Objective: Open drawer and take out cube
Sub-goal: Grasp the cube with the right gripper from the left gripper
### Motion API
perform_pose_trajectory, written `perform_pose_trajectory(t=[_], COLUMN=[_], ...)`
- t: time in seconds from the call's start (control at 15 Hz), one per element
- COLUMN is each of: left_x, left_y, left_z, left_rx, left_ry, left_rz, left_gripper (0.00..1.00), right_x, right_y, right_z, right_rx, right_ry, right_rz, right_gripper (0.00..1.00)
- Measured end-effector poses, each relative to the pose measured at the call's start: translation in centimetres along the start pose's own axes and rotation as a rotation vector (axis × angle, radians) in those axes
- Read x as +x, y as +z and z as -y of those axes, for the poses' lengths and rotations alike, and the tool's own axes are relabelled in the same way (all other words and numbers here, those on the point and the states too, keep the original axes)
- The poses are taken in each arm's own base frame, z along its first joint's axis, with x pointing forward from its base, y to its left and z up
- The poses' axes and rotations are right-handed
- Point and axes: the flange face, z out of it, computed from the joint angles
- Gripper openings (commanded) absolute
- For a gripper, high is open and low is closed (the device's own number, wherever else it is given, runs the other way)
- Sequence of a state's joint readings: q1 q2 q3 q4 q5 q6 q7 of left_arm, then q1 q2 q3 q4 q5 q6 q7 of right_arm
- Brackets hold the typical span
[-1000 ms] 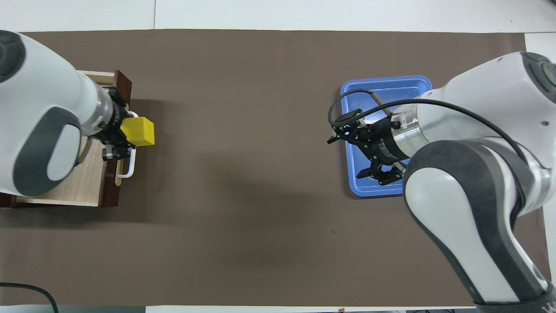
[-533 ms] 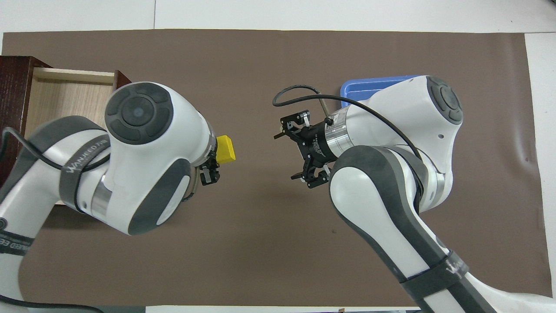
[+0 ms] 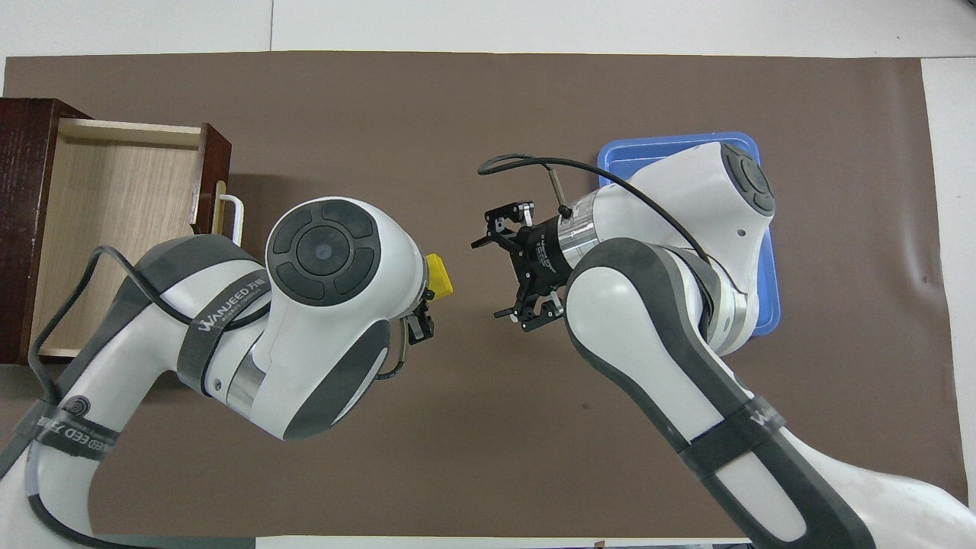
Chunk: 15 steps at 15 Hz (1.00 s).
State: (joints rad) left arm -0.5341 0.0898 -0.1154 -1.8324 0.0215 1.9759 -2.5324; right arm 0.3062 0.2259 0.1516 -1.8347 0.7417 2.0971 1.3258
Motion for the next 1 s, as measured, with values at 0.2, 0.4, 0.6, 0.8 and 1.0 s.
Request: perform_pose_trajectory(t=[0.2, 0.4, 0.6, 0.8, 1.0], left_x=[-0.4, -0.4, -0.3, -0.3, -0.3], left_y=[-0.1, 0.1, 0.3, 0.5, 0.6], left_z=[0.3, 0.3, 0.4, 0.4, 0.4], left_rx=[-0.008, -0.008, -0.005, -0.003, -0.003], left_ry=[-0.023, -0.023, -0.023, -0.023, -0.023], left_rz=[0.013, 0.014, 0.009, 0.006, 0.007], left_gripper=[0.0, 0.0, 0.0, 0.0, 0.0], right_x=[0.2, -1.5, -3.3, -3.6, -3.6], right_y=[2.0, 2.6, 3.6, 4.0, 4.0], right_z=[0.2, 0.6, 0.7, 0.7, 0.7], right_rx=[-0.024, -0.021, -0.019, -0.023, -0.023], right_ry=[0.007, 0.005, -0.003, -0.004, -0.004], right_rz=[0.008, 0.032, 0.033, 0.033, 0.033], right_gripper=[1.0, 1.0, 1.0, 1.0, 0.82])
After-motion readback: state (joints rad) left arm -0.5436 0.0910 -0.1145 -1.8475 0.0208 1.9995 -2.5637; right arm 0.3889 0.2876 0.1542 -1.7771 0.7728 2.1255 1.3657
